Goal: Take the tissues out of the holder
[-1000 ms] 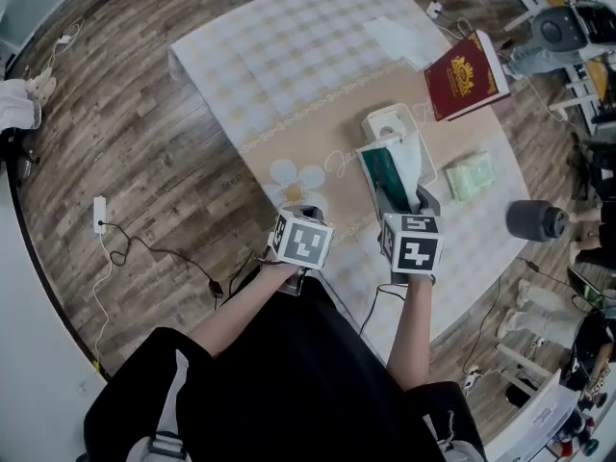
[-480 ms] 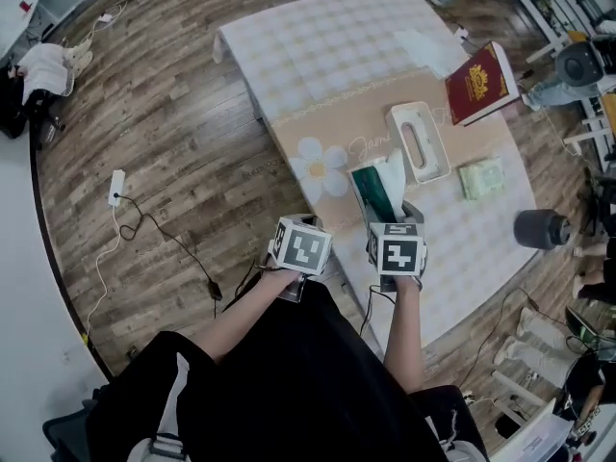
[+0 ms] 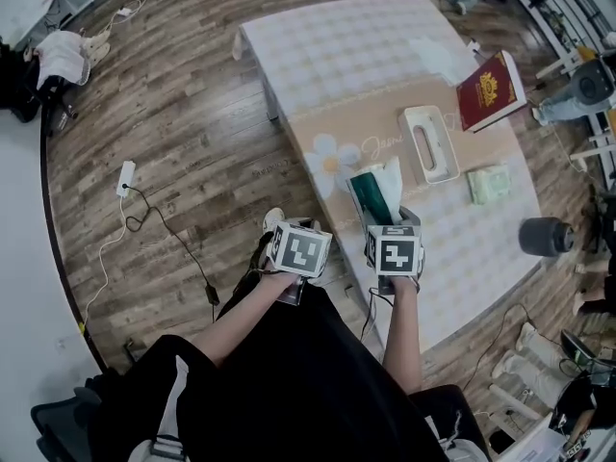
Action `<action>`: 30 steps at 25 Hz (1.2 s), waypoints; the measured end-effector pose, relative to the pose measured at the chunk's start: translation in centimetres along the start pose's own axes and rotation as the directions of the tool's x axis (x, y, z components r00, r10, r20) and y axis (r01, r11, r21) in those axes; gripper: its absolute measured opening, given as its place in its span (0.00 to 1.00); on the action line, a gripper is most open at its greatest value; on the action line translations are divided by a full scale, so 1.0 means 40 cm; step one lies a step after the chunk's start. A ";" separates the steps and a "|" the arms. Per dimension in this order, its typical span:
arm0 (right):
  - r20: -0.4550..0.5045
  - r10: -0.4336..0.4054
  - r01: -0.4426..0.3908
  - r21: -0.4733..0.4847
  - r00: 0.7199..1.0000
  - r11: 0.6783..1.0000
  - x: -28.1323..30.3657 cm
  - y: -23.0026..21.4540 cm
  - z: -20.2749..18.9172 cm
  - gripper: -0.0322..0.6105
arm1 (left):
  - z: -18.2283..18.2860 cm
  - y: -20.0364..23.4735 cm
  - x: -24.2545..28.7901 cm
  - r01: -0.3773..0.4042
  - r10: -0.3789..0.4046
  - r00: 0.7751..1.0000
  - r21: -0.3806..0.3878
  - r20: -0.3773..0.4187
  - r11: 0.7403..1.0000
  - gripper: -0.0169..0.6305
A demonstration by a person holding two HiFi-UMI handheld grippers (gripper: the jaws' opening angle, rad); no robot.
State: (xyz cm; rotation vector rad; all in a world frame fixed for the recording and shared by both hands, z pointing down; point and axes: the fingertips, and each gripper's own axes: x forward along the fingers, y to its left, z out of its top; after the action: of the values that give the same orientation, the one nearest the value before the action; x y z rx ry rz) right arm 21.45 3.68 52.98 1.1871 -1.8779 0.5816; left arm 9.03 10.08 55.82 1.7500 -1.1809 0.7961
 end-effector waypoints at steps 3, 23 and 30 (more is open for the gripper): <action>-0.002 0.003 -0.003 -0.004 1.000 1.000 0.014 0.014 0.024 0.42 | 0.016 0.025 -0.001 0.002 -0.002 1.000 -0.012 0.009 1.000 0.03; -0.035 -0.063 0.065 0.063 0.997 0.996 0.209 0.154 0.367 0.42 | 0.366 0.367 -0.019 0.071 -0.075 0.996 0.069 0.048 0.995 0.03; -0.048 -0.087 0.091 0.091 0.995 0.992 0.286 0.219 0.451 0.41 | 0.411 0.499 -0.019 0.090 -0.093 0.995 0.109 0.019 0.990 0.03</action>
State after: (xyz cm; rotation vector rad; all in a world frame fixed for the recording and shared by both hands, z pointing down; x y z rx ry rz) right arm 4.00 -11.45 52.77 1.3007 -1.7677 0.6469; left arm -9.23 -8.16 54.09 1.8934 -1.0821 0.7989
